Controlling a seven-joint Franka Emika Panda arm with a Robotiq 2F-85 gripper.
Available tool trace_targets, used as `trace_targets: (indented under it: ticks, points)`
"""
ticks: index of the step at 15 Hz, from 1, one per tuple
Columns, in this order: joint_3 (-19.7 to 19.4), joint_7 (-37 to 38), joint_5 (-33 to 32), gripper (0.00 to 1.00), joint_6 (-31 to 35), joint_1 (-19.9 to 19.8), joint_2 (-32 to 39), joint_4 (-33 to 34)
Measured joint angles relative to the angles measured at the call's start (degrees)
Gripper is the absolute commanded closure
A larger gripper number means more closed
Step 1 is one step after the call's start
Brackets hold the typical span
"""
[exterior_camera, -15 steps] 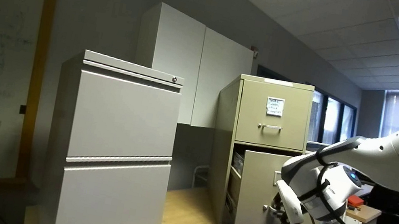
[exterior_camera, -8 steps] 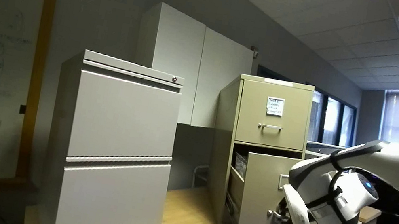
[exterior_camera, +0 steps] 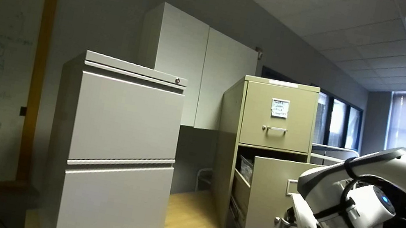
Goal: Open the bottom drawer of the file cabinet on the right
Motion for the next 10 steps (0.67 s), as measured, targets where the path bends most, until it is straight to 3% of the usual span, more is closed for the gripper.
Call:
trace_targets:
  ticks: [3,4,7,10]
  points:
    - [0.1,0.1,0.8,0.05,-0.5,0.1,0.0,-1.0]
    - [0.1,0.3,0.8,0.00,-0.7,0.1,0.1,-1.2]
    - [2.4,4.4,-2.1,0.00,-1.1,-2.1,0.9,-2.0]
    - [11.6,12.1,-7.7,0.00,-0.2,-10.8,2.5,-2.0]
